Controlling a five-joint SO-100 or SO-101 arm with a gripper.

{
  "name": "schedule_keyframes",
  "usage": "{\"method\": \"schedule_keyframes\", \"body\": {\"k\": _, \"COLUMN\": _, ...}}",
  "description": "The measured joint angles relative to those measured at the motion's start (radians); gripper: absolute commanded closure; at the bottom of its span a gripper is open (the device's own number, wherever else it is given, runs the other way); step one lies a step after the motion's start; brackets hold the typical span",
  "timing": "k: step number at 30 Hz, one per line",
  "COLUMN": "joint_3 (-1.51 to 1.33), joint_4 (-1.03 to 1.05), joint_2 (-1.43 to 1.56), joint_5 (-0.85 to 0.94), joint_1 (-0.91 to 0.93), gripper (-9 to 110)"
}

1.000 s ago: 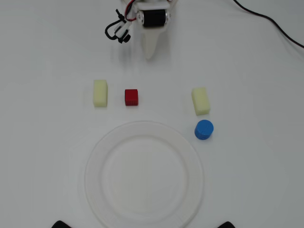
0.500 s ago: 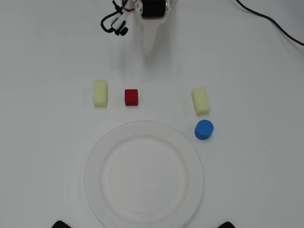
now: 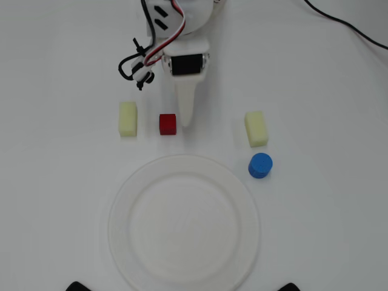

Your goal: Grasp a red block and put it in the dish.

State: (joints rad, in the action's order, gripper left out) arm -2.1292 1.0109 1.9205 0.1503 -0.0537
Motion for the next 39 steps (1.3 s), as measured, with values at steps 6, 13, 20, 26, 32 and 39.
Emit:
{"method": "schedule_keyframes", "body": {"k": 6, "joint_3": 0.055, "joint_4": -0.063, "joint_2": -0.178, "joint_5": 0.015, "joint_1": 0.051, "gripper": 69}}
{"method": "schedule_keyframes", "body": {"k": 13, "joint_3": 0.095, "joint_4": -0.121, "joint_2": -0.308, "joint_5": 0.057, "joint_1": 0.110, "gripper": 72}}
{"method": "schedule_keyframes", "body": {"k": 20, "joint_3": 0.153, "joint_4": -0.129, "joint_2": -0.383, "joint_5": 0.075, "joint_1": 0.124, "gripper": 75}}
{"method": "schedule_keyframes", "body": {"k": 26, "joint_3": 0.158, "joint_4": -0.132, "joint_2": -0.390, "joint_5": 0.075, "joint_1": 0.124, "gripper": 86}}
{"method": "schedule_keyframes", "body": {"k": 32, "joint_3": 0.163, "joint_4": -0.132, "joint_2": -0.391, "joint_5": 0.075, "joint_1": 0.118, "gripper": 92}}
{"method": "schedule_keyframes", "body": {"k": 39, "joint_3": 0.163, "joint_4": -0.132, "joint_2": -0.391, "joint_5": 0.097, "joint_1": 0.112, "gripper": 101}}
